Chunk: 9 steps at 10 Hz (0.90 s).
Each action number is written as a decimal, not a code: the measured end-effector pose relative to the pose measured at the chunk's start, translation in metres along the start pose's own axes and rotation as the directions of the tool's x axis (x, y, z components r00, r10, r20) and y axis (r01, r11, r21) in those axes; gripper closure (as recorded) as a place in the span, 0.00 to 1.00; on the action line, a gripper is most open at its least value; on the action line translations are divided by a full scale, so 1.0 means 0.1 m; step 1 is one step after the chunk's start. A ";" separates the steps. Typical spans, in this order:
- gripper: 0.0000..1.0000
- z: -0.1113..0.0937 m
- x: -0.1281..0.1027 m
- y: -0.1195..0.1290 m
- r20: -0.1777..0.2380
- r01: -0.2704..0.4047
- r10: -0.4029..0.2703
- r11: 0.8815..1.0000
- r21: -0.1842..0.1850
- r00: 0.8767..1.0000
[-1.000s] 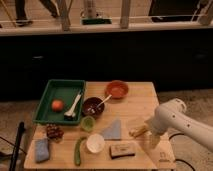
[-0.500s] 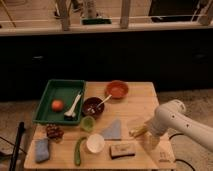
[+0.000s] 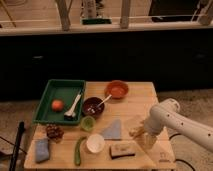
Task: Place banana in red bowl
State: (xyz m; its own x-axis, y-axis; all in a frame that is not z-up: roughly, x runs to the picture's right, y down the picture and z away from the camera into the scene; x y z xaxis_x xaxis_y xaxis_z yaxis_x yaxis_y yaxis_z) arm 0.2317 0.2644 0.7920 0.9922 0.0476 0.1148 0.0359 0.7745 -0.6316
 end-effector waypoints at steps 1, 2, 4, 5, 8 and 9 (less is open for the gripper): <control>0.20 0.01 -0.01 -0.02 0.001 0.012 -0.012 1.000 -0.002 1.000; 0.20 0.05 -0.01 -0.06 0.006 0.028 -0.028 1.000 -0.010 1.000; 0.20 0.08 0.03 -0.12 0.007 0.042 -0.042 0.999 -0.020 0.999; 0.27 0.09 0.08 -0.16 0.011 0.046 -0.046 0.999 -0.023 0.999; 0.53 0.11 0.15 -0.22 0.016 0.053 -0.053 0.998 -0.030 0.998; 0.66 0.11 0.16 -0.24 0.016 0.059 -0.058 0.998 -0.034 0.998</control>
State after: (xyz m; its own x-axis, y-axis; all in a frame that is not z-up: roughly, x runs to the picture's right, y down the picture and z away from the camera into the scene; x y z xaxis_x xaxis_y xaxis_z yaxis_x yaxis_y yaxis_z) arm 0.2458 0.2539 0.8178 0.9864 0.0125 0.1639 0.0983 0.7540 -0.6495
